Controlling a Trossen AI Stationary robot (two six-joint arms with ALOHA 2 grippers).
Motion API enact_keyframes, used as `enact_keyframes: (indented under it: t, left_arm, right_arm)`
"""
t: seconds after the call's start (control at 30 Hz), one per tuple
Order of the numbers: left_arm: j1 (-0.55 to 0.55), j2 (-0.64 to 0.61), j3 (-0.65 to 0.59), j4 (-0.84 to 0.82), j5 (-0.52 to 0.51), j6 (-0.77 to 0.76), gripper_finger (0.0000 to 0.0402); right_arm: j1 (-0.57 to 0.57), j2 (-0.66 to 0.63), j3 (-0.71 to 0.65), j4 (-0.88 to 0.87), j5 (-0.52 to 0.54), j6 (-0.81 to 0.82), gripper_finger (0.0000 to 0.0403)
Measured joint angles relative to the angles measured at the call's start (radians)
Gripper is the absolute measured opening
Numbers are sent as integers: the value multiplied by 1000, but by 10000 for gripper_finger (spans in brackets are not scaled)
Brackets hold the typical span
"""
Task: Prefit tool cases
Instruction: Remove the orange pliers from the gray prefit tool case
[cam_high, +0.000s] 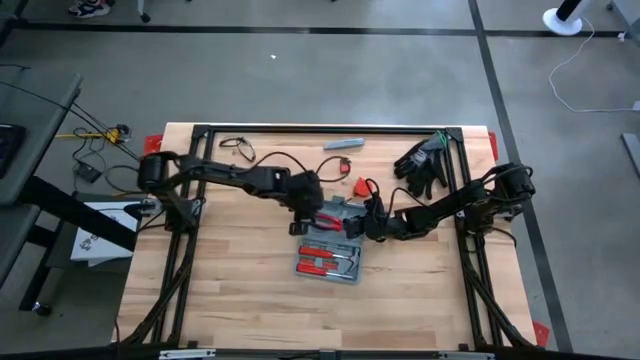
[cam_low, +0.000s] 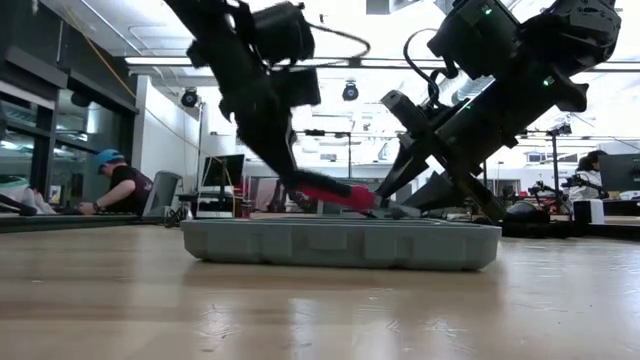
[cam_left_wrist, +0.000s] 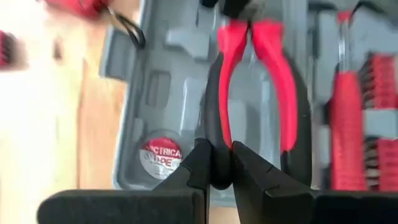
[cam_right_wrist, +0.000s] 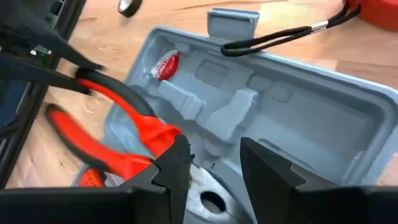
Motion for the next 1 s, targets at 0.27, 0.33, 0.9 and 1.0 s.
enact_keyframes:
  t: [0.27, 0.33, 0.9, 1.0]
  left_arm:
    - [34, -118, 1, -203, -107, -18, 21]
    - [50, -139, 1, -273, -145, -3, 18]
    - [298, -351, -178, -371, -196, -52, 2]
    - [298, -358, -225, -276, -86, -54, 2]
  right_arm:
    - [0, 0, 0, -10, -3, 4, 133]
    - [0, 0, 0, -10, -3, 3, 133]
    - [26, 0, 0, -42, -16, 3, 133]
    - [27, 0, 0, -51, -16, 3, 133]
